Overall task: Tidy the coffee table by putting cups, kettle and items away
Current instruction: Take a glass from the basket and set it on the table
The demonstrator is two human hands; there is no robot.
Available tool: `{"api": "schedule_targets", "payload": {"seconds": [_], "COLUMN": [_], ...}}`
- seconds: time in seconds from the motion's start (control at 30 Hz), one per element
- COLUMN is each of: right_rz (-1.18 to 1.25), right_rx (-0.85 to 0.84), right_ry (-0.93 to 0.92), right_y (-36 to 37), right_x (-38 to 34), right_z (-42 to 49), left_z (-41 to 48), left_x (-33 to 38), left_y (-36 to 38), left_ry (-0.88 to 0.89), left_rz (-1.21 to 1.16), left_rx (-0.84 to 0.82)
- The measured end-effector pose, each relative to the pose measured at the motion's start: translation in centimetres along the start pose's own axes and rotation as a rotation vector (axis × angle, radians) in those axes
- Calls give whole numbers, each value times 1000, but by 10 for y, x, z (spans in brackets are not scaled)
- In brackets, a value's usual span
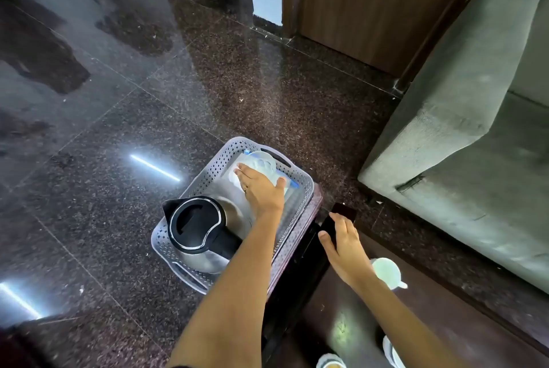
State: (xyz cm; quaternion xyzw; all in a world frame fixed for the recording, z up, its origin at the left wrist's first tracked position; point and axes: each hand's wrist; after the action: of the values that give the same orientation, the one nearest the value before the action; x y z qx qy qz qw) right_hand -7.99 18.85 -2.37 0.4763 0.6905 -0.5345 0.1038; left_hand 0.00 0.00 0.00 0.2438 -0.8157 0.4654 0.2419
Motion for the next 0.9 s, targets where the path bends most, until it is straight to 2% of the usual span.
{"api": "schedule_targets", "payload": {"seconds": [0.57,0.73,0.9], "right_rz": [17,21,33], "right_rx": [48,70,120], "right_ry": [44,36,44], "right_y": [5,-5,-21], "right_x": [12,11,13], "right_z": [-5,-15,-34], "left_z": [15,-3,-24], "left_x": [2,6,21], "left_y": [-3,-4,-11], "left_ry": [-86,-24,107], "left_rz": [108,170,128], "left_rx": [107,154,201]}}
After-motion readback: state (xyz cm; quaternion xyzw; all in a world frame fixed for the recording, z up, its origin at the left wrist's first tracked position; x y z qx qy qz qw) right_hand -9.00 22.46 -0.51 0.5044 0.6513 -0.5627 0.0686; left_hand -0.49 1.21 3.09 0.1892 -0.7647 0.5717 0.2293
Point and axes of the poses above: each hand's wrist, its own z-axis towards the middle knuckle, its own y-axis out of the palm, x = y × z, and after that the axes turned 8 degrees about -x, right-handed
